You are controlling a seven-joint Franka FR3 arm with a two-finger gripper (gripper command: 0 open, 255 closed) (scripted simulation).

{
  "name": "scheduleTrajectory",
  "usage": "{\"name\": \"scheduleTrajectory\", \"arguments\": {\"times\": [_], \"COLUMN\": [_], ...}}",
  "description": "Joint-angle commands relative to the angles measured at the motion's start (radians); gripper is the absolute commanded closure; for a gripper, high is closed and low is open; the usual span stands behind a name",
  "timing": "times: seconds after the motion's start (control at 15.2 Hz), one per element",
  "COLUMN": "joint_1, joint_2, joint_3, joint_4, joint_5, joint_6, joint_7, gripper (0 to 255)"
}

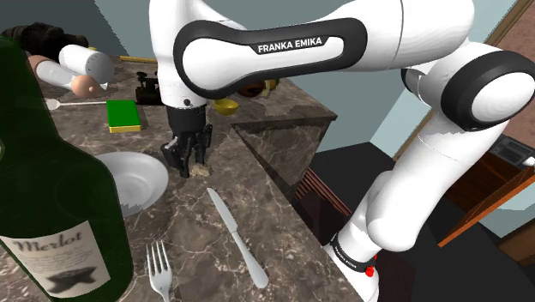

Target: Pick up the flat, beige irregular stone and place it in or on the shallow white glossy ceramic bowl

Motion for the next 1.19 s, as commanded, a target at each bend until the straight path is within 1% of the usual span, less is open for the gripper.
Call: {"name": "scheduleTrajectory", "arguments": {"times": [0.0,1.12], "joint_1": [0.0,-0.002], "joint_2": [-0.003,-0.017], "joint_3": [0.0,-0.002], "joint_4": [0.015,0.229], "joint_5": [0.002,0.006], "joint_6": [-0.02,-0.246], "joint_7": [-0.001,0.006], "gripper": [255,255]}}
